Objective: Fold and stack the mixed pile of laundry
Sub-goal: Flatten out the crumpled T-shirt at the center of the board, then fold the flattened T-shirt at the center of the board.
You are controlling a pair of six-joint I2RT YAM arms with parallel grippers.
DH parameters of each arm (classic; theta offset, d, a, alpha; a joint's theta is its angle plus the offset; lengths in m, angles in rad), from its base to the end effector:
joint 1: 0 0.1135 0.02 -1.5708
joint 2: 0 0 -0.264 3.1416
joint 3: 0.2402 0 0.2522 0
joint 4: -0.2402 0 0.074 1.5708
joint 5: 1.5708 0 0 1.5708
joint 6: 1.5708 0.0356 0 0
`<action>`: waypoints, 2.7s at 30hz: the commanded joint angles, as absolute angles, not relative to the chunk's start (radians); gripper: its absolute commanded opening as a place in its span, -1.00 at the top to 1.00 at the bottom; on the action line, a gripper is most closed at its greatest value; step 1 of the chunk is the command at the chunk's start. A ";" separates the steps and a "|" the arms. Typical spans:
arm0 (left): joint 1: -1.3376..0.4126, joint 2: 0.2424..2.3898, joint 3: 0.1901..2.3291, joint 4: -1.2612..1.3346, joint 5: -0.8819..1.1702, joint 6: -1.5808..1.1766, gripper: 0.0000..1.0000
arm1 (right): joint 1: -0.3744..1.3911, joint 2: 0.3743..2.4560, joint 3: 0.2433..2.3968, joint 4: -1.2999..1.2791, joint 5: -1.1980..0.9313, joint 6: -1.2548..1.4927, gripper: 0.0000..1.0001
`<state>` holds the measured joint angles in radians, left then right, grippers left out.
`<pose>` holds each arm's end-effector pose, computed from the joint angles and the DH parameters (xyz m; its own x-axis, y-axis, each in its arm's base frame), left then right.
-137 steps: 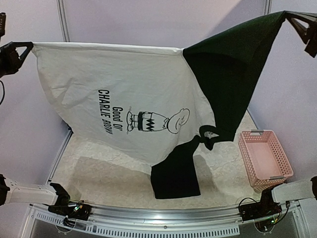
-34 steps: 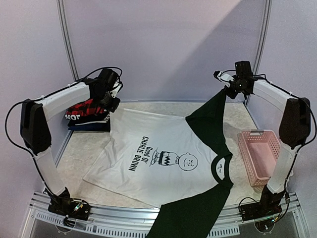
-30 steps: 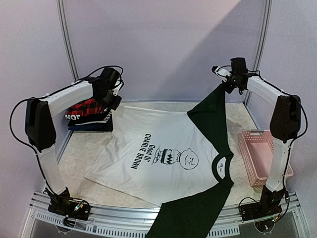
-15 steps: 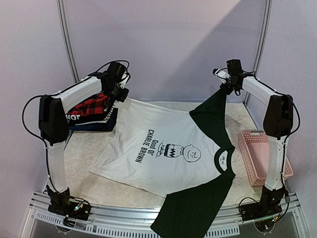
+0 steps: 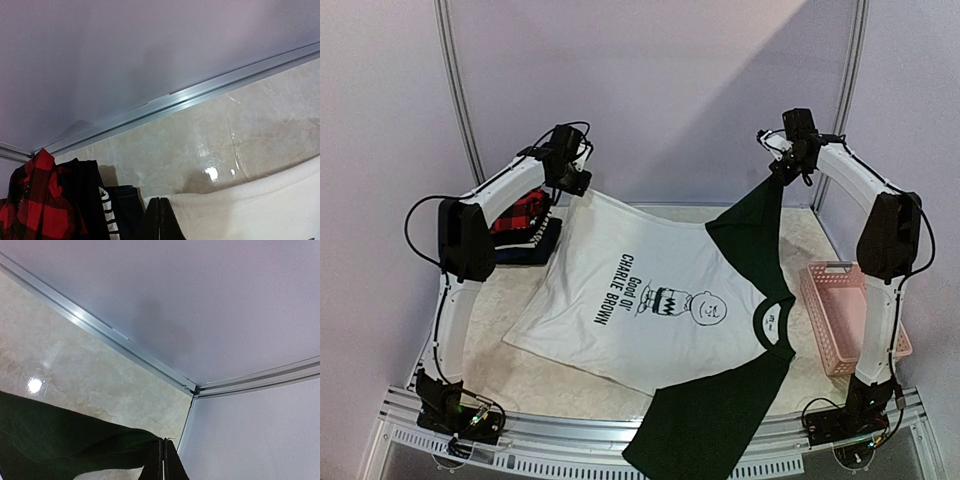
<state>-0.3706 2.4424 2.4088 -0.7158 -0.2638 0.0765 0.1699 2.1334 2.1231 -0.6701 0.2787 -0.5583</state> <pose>0.5144 -0.1899 0.2613 -0.6200 0.3201 -0.7164 0.2197 0.9473 0.2330 0.4851 0.0733 0.3262 -0.5514 -0.6113 -0.5676 -0.2876 0.7780 -0.5586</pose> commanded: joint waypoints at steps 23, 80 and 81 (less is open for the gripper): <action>-0.331 2.354 2.191 -0.728 -0.102 0.117 1.00 | 0.197 1.960 1.951 -0.948 0.011 -0.302 1.00; -0.312 2.056 1.762 -0.580 -0.075 0.487 1.00 | 0.182 1.525 1.550 -1.064 -0.556 -0.073 1.00; -0.308 2.045 1.745 -0.564 -0.081 0.503 1.00 | 0.183 1.511 1.532 -1.052 -0.576 -0.065 1.00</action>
